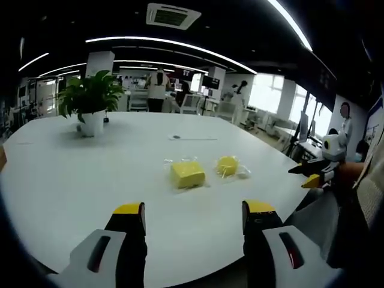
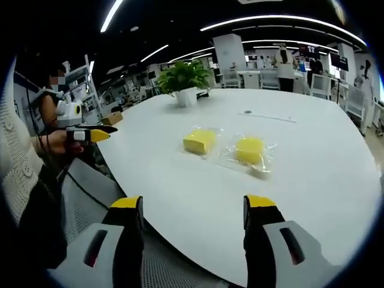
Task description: Compare the silicone blocks by pressing each to a similar depth, holding the contact briefly, and releasing to observe deformation and rebound differences across the visible hardness samples.
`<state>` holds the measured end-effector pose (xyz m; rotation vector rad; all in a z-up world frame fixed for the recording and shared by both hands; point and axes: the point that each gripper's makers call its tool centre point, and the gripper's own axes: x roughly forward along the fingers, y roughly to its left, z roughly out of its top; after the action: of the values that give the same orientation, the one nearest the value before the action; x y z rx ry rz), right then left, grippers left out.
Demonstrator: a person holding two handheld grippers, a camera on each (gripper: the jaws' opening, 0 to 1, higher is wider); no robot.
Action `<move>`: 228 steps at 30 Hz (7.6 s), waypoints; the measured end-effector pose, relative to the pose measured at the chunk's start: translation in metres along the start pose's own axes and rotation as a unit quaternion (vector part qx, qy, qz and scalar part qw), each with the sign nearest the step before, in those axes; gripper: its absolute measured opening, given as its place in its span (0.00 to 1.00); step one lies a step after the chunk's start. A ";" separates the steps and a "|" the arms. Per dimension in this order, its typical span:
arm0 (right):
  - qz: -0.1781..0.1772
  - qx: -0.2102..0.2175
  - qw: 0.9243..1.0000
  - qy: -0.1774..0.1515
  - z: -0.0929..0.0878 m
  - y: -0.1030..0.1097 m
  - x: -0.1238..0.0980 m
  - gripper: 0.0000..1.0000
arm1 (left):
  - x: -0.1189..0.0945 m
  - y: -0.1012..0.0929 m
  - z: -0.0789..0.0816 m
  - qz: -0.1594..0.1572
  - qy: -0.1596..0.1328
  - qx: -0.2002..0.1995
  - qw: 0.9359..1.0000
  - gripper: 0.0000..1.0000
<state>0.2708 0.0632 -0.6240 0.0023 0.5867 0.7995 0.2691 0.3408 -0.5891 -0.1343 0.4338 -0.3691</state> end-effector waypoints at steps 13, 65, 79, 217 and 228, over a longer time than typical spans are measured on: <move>-0.001 -0.004 1.000 -0.006 0.009 0.001 0.000 0.65 | 0.001 -0.001 0.001 -0.004 0.007 0.013 1.000 0.65; -0.023 0.034 0.998 0.054 -0.004 -0.030 0.016 0.63 | 0.128 0.031 0.035 -0.052 0.017 -0.090 0.994 0.66; -0.030 0.048 0.996 0.076 -0.010 -0.041 0.022 0.63 | 0.188 0.048 0.029 -0.066 0.037 -0.135 0.988 0.64; 0.115 -0.245 0.959 0.085 0.129 -0.014 0.012 0.62 | 0.116 -0.128 0.153 -0.287 -0.037 0.039 0.956 0.00; 0.153 -0.303 0.936 0.092 0.164 -0.005 0.048 0.63 | 0.114 -0.141 0.155 -0.323 -0.029 0.057 0.944 0.00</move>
<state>0.3815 0.1273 -0.5105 -0.5665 0.5003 1.2700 0.3874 0.1748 -0.4645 -0.1735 0.2991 -1.0331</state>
